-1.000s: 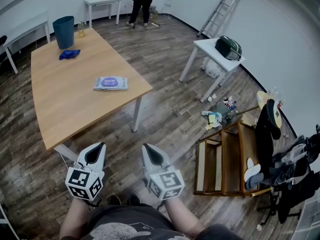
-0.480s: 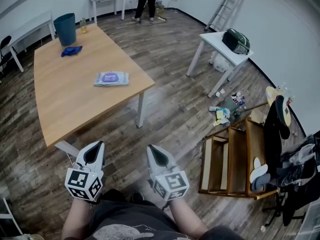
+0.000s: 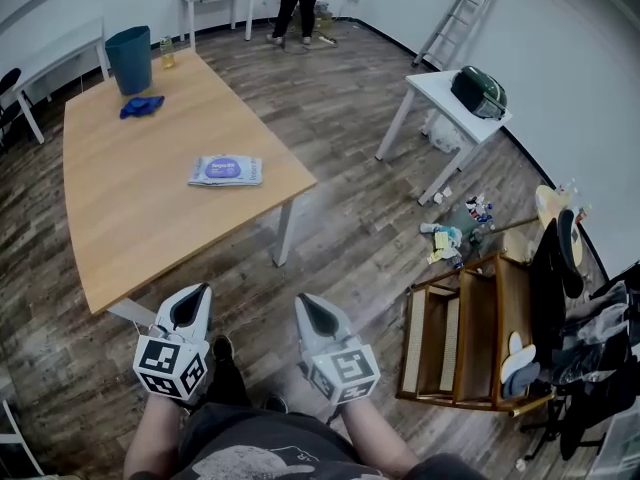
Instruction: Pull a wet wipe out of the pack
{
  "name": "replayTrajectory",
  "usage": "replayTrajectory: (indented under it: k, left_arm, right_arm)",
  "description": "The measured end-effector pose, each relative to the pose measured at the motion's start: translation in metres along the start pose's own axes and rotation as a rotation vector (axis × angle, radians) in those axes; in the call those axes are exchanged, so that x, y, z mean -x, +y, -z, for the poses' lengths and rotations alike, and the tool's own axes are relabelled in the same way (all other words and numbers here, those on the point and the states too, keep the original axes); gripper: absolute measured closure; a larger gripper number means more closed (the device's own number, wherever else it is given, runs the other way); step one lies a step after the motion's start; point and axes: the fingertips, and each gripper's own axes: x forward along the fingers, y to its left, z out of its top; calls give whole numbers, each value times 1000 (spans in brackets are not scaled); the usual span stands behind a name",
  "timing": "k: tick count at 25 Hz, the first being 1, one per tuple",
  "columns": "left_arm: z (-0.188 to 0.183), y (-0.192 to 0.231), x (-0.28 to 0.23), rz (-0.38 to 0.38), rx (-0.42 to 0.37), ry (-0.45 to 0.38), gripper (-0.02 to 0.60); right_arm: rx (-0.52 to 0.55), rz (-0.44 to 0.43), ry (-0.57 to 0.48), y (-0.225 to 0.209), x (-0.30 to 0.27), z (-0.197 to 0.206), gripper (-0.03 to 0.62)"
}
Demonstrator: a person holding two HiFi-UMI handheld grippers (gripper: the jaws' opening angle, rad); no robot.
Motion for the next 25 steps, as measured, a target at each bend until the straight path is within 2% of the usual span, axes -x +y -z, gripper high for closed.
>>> replayTrajectory:
  k: [15, 21, 25]
  left_arm:
    - [-37, 133, -90, 70, 7, 25, 563]
    - [-36, 165, -104, 117, 24, 42, 563]
    - [-34, 183, -113, 121, 18, 50, 563]
  right_arm:
    - [2, 117, -11, -10, -149, -36, 603]
    - [-23, 173, 9, -8, -189, -36, 603]
    - [-26, 194, 17, -10, -205, -36, 603]
